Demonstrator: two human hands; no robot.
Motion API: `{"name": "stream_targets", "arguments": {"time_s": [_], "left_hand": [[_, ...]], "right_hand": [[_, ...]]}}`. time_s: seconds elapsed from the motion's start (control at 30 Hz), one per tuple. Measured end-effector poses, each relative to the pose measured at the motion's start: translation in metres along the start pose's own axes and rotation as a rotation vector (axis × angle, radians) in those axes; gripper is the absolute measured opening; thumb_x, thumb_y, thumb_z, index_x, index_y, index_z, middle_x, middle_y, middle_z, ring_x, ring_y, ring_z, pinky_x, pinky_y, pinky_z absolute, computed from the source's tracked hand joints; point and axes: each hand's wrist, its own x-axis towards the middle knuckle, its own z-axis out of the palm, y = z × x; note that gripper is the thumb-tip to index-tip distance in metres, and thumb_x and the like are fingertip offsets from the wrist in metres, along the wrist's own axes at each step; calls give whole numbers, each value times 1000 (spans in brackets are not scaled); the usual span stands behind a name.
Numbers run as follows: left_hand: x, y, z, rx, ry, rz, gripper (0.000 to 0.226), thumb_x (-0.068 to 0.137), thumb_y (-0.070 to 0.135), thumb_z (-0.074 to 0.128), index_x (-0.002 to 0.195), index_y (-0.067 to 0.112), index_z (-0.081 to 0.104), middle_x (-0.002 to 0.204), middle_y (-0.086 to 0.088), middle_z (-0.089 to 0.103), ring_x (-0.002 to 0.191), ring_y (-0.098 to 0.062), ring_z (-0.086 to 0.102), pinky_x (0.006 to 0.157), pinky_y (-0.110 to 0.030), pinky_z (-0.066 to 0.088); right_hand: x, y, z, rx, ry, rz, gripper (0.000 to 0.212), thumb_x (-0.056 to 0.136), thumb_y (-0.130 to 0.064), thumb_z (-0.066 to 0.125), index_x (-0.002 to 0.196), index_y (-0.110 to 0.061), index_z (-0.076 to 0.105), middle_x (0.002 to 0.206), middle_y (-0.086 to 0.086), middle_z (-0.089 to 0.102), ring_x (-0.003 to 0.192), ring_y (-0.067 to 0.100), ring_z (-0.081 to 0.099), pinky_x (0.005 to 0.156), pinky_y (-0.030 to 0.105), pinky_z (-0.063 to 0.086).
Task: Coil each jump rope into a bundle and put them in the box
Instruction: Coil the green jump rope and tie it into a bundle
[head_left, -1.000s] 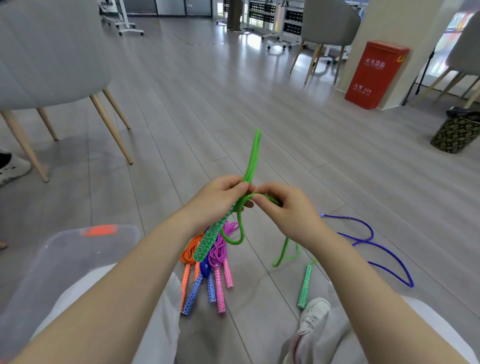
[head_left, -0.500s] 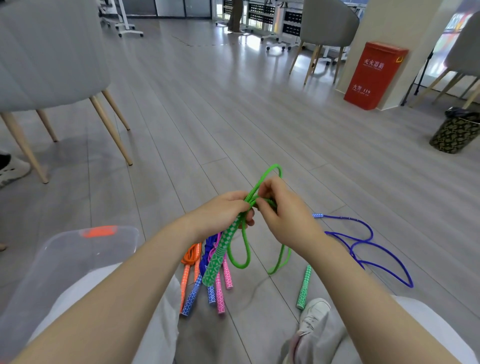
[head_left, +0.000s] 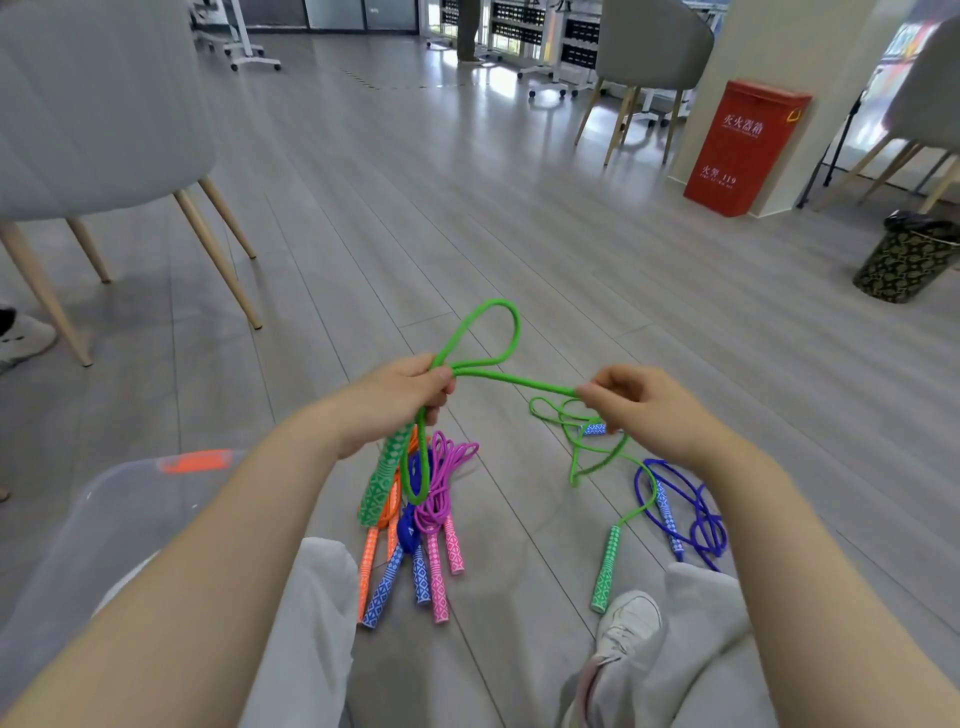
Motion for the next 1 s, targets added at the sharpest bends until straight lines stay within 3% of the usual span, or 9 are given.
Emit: {"name": "stream_targets", "arguments": {"time_s": [0.17,0.23,0.43,0.53,0.7,0.8,0.87,1.0], "left_hand": [[14,-8,-17,-146,426,2,28,101,24,40,77,18,53,66,-1,50,63,-19,51,79,-37,43],[16,-7,-18,-200,481,0,28,102,25,39,78,18,53,67,-1,51,64,-20,52,80,-38,45],[15,-6,2,-327,271,-34,23,100,21,41,84,13,55,51,8,47,58,-19,50,79,-39,44],[11,-1,12,-353,142,-57,16,93,18,43,89,12,58,54,6,47,61,-18,51,78,-37,41],[3,1,20,-332,-89,-42,34,64,12,53,96,14,60,71,-2,50,69,-17,55,91,-46,48],[0,4,26,-240,-134,-15,31,74,11,64,105,11,59,79,-4,54,76,-17,56,76,-32,51],[-1,3,30,-129,-136,48,26,90,18,64,111,6,57,85,-4,58,80,-15,56,73,-25,50],[0,-3,31,-41,-135,81,31,97,30,54,111,3,57,90,-9,57,81,-16,54,77,-31,48]], "right_hand": [[-3,20,-26,-169,79,66,15,91,-30,55,80,-22,61,70,-3,60,70,17,55,78,42,50],[-2,17,-24,-112,129,64,13,91,-26,54,81,-23,61,70,-2,60,70,17,55,75,38,48],[1,-18,21,183,211,-106,15,95,-17,56,82,-21,63,61,-3,55,59,15,51,64,39,47],[0,-24,45,95,142,-181,7,91,-30,58,86,-29,62,62,-4,58,61,22,56,63,42,50],[-3,-31,66,-91,135,-275,9,92,-28,60,83,-28,60,63,-9,57,59,5,49,57,24,39],[-6,-33,72,-121,134,-297,15,92,-27,61,77,-29,58,61,-12,54,58,3,48,55,23,36],[-8,-33,76,-140,143,-299,26,92,-25,59,70,-31,47,55,-12,46,53,4,45,52,22,33],[-11,-36,79,-180,136,-293,17,92,-26,59,76,-27,51,59,-14,50,55,4,46,51,18,33]]}}
